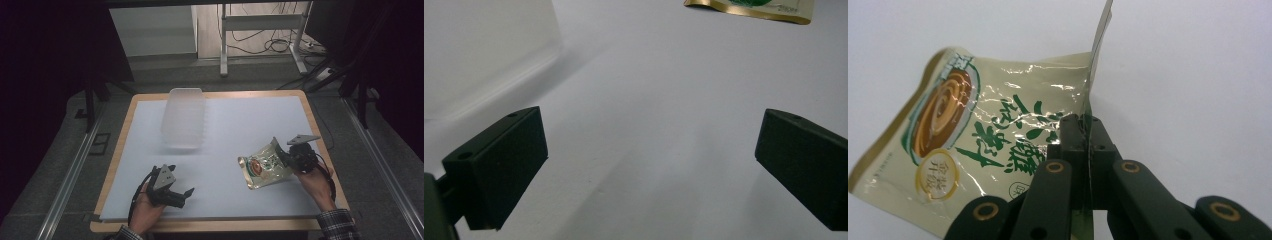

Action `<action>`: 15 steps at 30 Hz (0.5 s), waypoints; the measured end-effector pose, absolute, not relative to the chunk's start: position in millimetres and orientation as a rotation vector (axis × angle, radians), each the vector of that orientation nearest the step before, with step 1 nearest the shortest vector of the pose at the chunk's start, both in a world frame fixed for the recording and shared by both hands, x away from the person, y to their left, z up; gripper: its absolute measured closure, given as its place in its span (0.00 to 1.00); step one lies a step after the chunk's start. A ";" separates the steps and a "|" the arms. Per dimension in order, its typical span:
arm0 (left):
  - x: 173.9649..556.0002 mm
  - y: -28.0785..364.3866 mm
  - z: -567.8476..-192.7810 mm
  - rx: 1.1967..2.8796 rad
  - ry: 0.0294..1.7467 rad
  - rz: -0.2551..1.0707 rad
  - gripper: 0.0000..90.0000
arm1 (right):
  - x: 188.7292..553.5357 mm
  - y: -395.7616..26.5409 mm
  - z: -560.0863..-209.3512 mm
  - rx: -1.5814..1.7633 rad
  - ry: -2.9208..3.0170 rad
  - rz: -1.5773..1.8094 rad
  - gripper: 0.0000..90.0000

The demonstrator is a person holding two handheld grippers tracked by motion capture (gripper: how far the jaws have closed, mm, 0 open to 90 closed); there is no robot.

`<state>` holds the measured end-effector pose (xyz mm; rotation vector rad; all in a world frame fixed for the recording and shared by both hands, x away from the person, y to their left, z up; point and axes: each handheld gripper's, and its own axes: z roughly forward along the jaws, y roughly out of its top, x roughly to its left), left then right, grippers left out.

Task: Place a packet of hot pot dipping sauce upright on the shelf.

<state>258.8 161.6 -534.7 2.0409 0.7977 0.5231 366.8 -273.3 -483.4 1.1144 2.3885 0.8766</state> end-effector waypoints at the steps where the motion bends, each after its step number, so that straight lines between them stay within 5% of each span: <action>1: 258.7 161.6 -534.7 2.041 0.798 0.523 0.00 | 366.1 -273.1 -481.7 1.114 2.385 0.886 0.99; 15: 258.6 162.7 -534.7 2.041 0.802 0.528 0.00 | 361.9 -266.4 -453.8 1.078 2.410 0.989 0.99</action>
